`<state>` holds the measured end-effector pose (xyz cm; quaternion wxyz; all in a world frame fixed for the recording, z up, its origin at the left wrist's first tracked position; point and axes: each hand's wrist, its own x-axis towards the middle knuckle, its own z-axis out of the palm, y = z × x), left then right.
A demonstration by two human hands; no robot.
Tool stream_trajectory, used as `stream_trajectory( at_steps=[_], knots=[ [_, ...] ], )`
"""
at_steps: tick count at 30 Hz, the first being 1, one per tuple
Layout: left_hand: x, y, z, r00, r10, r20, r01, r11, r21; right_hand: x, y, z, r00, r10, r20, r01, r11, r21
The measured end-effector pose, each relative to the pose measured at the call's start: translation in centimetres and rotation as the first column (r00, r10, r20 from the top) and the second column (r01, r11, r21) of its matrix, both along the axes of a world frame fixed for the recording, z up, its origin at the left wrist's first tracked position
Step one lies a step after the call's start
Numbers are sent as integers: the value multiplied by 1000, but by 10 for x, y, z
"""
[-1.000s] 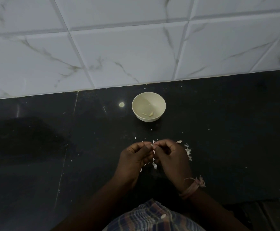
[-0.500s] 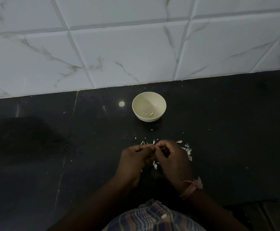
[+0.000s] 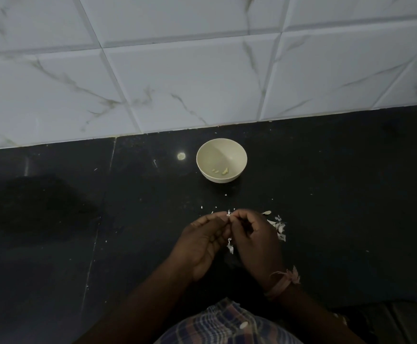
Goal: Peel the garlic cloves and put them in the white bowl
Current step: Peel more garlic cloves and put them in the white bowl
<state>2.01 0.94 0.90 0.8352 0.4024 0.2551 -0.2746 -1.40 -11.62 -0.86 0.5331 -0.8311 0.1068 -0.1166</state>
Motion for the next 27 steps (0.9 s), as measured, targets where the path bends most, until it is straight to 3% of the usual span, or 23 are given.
stream_trajectory(
  at_steps=[5, 10, 22, 27],
  knots=[
    [0, 0, 3, 997, 1, 74, -4, 999, 39, 3, 2, 2, 989, -57, -134, 83, 976, 199],
    [-2, 1, 5, 997, -2, 81, 3, 1000, -6, 4, 2, 10, 986, -55, -159, 112, 920, 376],
    [-4, 0, -3, 981, -37, 188, 21, 996, 88, 3, 2, 10, 999, -31, -43, 31, 1000, -4],
    [-1, 2, -3, 991, -1, 136, -2, 1000, 21, 5, 3, 8, 1000, -12, -15, 12, 1000, -24]
  ],
)
